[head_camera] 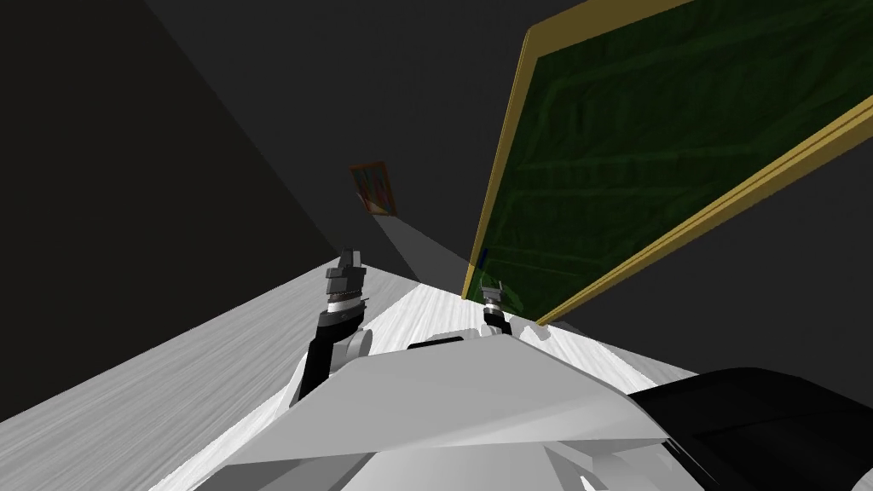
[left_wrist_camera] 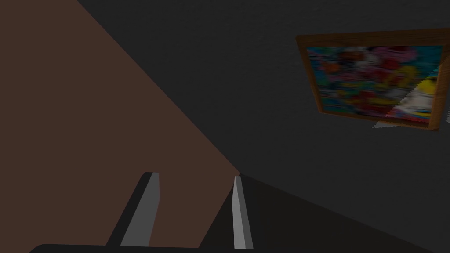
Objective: Pull the door open
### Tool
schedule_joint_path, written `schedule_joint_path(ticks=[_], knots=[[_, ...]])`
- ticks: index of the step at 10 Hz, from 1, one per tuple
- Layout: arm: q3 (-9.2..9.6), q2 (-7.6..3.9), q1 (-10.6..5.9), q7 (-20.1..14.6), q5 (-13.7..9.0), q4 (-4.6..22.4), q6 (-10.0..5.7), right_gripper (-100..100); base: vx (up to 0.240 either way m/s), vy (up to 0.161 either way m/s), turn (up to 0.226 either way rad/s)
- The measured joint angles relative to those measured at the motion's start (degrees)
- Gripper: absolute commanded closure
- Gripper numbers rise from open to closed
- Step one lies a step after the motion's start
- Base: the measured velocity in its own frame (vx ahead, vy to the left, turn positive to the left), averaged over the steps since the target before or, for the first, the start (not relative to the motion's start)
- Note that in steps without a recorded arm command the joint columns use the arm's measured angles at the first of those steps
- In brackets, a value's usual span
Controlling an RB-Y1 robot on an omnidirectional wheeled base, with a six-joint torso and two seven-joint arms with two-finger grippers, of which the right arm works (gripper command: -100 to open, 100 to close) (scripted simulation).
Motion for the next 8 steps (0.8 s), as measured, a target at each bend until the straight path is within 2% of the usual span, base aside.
schedule_joint_path(ticks=[2,4,5,8], knots=[[0.4,-0.4,-0.21,-1.58,-2.21,1.64,-0.51,-100,0.073,-0.055,0.102],[1.05,-1.0,-0.7,-3.95,-4.02,4.58,-1.94,-100,0.095,-0.072,0.127],[1.32,-1.15,-0.66,-4.81,-5.59,5.33,-2.14,-100,0.083,-0.076,0.081],[2.22,-1.49,-1.65,-7.44,-8.44,9.19,-3.71,-100,0.09,-0.073,0.107]])
